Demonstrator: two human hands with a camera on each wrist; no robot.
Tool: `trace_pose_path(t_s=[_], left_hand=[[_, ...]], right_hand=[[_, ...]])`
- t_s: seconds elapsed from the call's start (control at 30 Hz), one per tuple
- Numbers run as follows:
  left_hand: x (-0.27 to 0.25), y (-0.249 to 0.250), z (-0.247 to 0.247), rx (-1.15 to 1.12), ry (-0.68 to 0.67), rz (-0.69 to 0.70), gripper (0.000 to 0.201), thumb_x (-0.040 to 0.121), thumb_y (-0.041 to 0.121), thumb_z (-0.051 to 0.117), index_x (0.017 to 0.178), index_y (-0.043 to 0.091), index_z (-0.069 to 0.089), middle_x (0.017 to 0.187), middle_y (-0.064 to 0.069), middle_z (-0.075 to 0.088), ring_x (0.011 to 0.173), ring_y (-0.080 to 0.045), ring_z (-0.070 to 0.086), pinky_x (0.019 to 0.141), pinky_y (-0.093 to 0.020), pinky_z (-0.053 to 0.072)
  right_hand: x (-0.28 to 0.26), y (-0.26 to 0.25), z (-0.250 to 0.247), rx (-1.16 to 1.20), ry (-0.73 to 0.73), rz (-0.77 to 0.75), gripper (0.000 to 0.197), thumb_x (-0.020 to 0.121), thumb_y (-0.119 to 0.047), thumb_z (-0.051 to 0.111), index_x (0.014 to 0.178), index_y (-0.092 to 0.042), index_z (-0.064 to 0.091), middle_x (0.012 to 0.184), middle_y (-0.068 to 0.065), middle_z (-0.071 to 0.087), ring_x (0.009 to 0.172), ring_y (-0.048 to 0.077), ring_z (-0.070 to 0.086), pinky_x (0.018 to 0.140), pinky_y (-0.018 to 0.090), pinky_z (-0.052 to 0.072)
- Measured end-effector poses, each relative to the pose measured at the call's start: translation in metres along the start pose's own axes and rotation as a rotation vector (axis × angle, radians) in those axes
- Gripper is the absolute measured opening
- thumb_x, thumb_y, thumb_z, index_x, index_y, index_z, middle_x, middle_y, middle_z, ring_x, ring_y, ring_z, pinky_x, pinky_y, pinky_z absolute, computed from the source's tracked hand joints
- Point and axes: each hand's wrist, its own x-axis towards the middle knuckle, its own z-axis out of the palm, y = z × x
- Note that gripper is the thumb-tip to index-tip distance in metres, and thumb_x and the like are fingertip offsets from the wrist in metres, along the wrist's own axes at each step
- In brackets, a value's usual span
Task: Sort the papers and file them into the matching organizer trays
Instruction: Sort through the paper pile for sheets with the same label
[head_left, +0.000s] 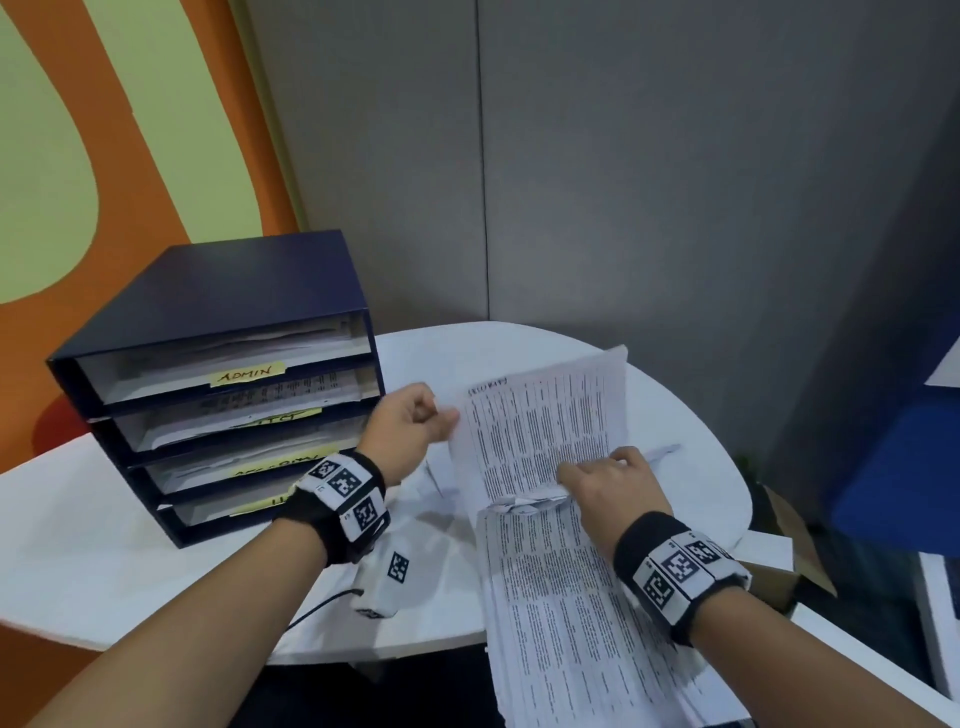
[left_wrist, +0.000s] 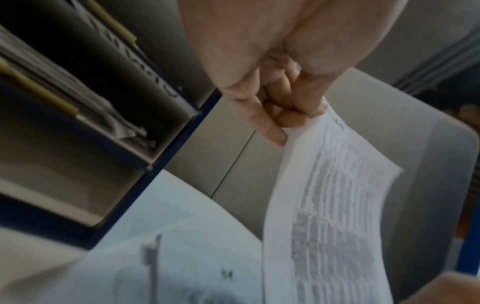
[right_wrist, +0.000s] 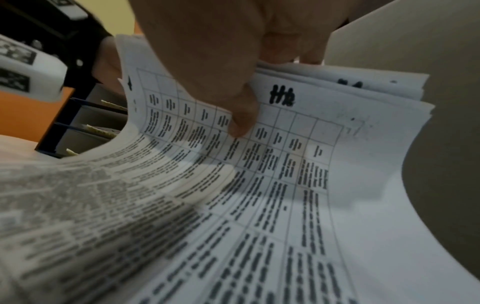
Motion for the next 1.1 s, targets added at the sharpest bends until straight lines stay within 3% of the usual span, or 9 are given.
trace_pose_path(t_s=[0.2, 0.4, 0.47, 0.53, 0.63, 0.8, 0.97, 1.03, 1.1], left_hand=[[-0.001, 0.051, -0.022, -0.056, 0.366, 0.178, 0.026, 0.094, 0.011, 0.062, 0.075, 0.018, 0.045, 0.094, -0.035, 0.065, 0.079, -0.03, 0.066, 0.082, -0.056, 0.055], [-0.012, 0.086, -0.05, -0.082, 0.563, 0.366, 0.027, 0.094, 0.008, 0.062, 0.075, 0.02, 0.047, 0.076, -0.008, 0.069, 0.072, -0.021, 0.068, 0.072, -0.043, 0.058], [-0.015, 0.089, -0.06, -0.045, 0.625, 0.386, 0.027, 0.092, 0.012, 0.064, 0.074, 0.023, 0.048, 0.074, -0.009, 0.068, 0.07, -0.029, 0.067, 0.071, -0.048, 0.059], [-0.019, 0.089, -0.071, -0.013, 0.679, 0.408, 0.026, 0.091, 0.018, 0.066, 0.073, 0.026, 0.048, 0.076, -0.018, 0.068, 0.072, -0.04, 0.066, 0.07, -0.055, 0.058], [-0.024, 0.09, -0.085, 0.0, 0.743, 0.448, 0.028, 0.091, 0.016, 0.066, 0.073, 0.026, 0.046, 0.069, -0.009, 0.062, 0.063, -0.026, 0.061, 0.065, -0.047, 0.056], [-0.03, 0.09, -0.105, -0.052, 0.788, 0.498, 0.028, 0.092, 0.016, 0.065, 0.075, 0.023, 0.044, 0.065, -0.007, 0.059, 0.054, -0.02, 0.055, 0.055, -0.036, 0.051], [-0.025, 0.094, -0.105, -0.074, 0.794, 0.509, 0.027, 0.093, 0.017, 0.063, 0.075, 0.024, 0.043, 0.051, 0.014, 0.051, 0.048, -0.004, 0.046, 0.052, -0.024, 0.045], [-0.026, 0.093, -0.103, -0.077, 0.802, 0.507, 0.023, 0.093, 0.019, 0.061, 0.078, 0.025, 0.045, 0.06, 0.006, 0.055, 0.055, -0.007, 0.05, 0.058, -0.026, 0.048], [-0.027, 0.09, -0.104, -0.059, 0.82, 0.483, 0.018, 0.094, 0.021, 0.06, 0.082, 0.027, 0.048, 0.06, 0.003, 0.05, 0.058, -0.013, 0.048, 0.06, -0.027, 0.046]], right_hand=[[0.029, 0.006, -0.027, -0.117, 0.066, -0.058, 0.027, 0.079, 0.001, 0.049, 0.092, -0.019, 0.059, 0.074, -0.004, 0.065, 0.072, 0.019, 0.062, 0.093, 0.038, 0.036], [0.076, -0.004, -0.045, -0.247, -0.003, -0.177, 0.02, 0.09, -0.011, 0.048, 0.104, -0.02, 0.058, 0.093, -0.005, 0.067, 0.093, 0.021, 0.061, 0.101, 0.04, 0.03], [0.089, -0.012, -0.037, -0.26, 0.012, -0.216, 0.019, 0.091, -0.015, 0.051, 0.108, -0.018, 0.059, 0.096, -0.003, 0.066, 0.097, 0.021, 0.059, 0.104, 0.042, 0.03], [0.101, -0.021, -0.025, -0.227, 0.058, -0.197, 0.03, 0.091, -0.017, 0.051, 0.121, -0.017, 0.055, 0.118, 0.004, 0.062, 0.113, 0.024, 0.054, 0.107, 0.044, 0.029], [0.111, -0.028, -0.009, -0.17, 0.08, -0.061, 0.058, 0.088, -0.019, 0.057, 0.141, -0.015, 0.033, 0.147, 0.01, 0.037, 0.133, 0.027, 0.036, 0.106, 0.045, 0.027], [0.104, -0.02, 0.001, -0.092, 0.059, 0.01, 0.044, 0.085, -0.019, 0.056, 0.128, -0.021, 0.046, 0.13, 0.003, 0.053, 0.115, 0.023, 0.051, 0.092, 0.039, 0.035], [0.082, -0.011, -0.025, 0.246, 0.189, 0.181, 0.024, 0.086, -0.032, 0.054, 0.11, -0.029, 0.057, 0.117, -0.008, 0.061, 0.103, 0.018, 0.058, 0.09, 0.035, 0.042], [0.069, -0.008, -0.038, 0.517, 0.331, 0.267, 0.032, 0.081, -0.038, 0.062, 0.109, -0.027, 0.054, 0.113, -0.008, 0.057, 0.102, 0.017, 0.056, 0.092, 0.034, 0.044], [0.059, -0.01, -0.046, 0.727, 0.512, 0.308, 0.058, 0.072, -0.042, 0.074, 0.117, -0.02, 0.045, 0.117, -0.005, 0.043, 0.107, 0.014, 0.049, 0.095, 0.029, 0.042]])
